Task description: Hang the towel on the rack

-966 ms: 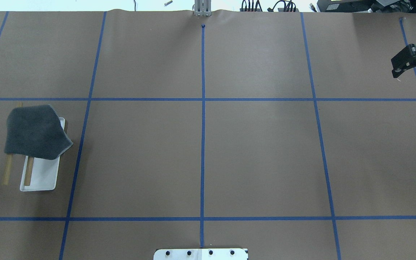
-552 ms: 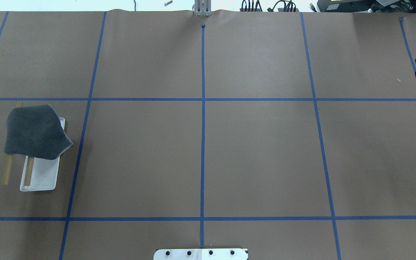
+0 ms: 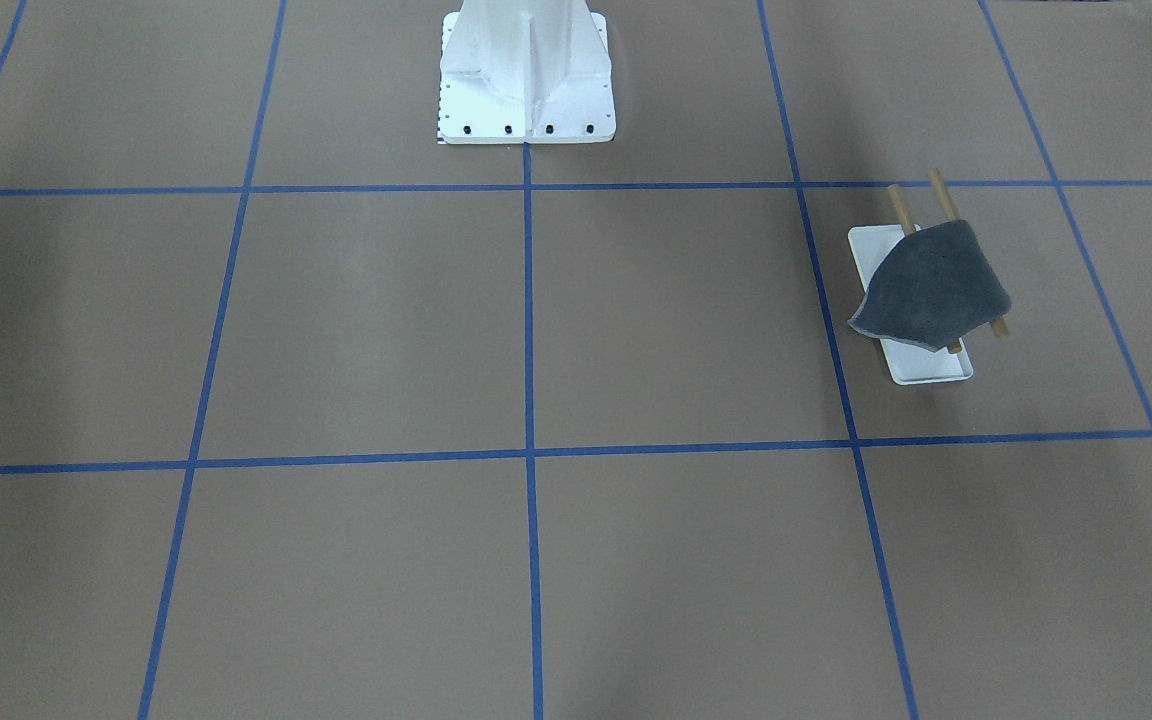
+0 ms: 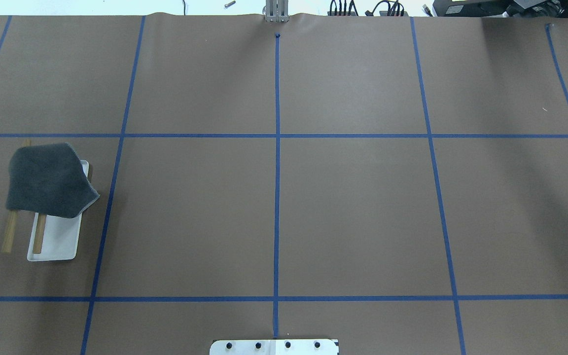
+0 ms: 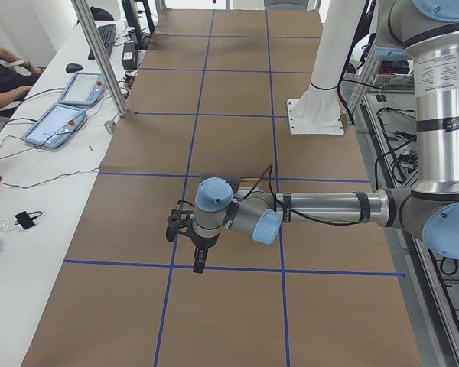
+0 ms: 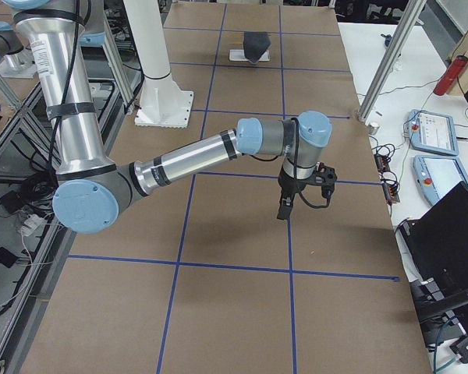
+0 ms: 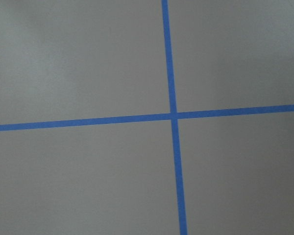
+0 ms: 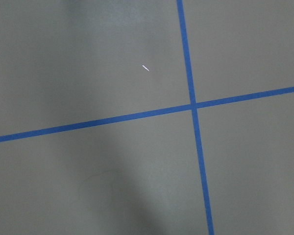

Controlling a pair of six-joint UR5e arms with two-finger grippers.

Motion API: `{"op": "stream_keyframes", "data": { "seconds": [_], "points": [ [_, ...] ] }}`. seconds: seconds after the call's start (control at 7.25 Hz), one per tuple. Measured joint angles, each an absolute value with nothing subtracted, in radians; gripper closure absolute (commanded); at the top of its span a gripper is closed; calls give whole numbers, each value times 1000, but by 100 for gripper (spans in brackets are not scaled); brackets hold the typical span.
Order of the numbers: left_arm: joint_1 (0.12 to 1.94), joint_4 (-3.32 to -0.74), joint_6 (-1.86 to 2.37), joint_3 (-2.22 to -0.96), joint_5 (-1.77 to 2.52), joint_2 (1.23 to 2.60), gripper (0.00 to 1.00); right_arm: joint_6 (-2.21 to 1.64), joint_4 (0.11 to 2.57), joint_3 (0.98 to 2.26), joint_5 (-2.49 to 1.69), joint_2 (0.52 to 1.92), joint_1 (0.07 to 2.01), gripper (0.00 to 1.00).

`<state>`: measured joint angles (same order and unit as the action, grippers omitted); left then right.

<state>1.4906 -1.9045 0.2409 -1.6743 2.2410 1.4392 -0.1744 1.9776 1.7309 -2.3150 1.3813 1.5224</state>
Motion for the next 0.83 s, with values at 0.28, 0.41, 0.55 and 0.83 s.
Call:
{"op": "stream_keyframes", "data": {
  "seconds": [0.28, 0.41, 0.55, 0.83],
  "points": [
    [1525, -1804, 233, -1675, 2259, 1491, 1, -118, 1866, 1613, -2326, 1409, 1562, 0],
    [1531, -1787, 232, -1675, 2261, 1499, 1, -102, 1753, 1563, -2326, 1447, 1568, 0],
    [1534, -1776, 232, -1675, 2262, 1501, 1, -98, 1652, 1525, -2325, 1474, 1571, 0],
    [1539, -1751, 232, -1680, 2263, 1503, 1, -97, 1582, 1493, -2323, 1490, 1573, 0]
  ]
}}
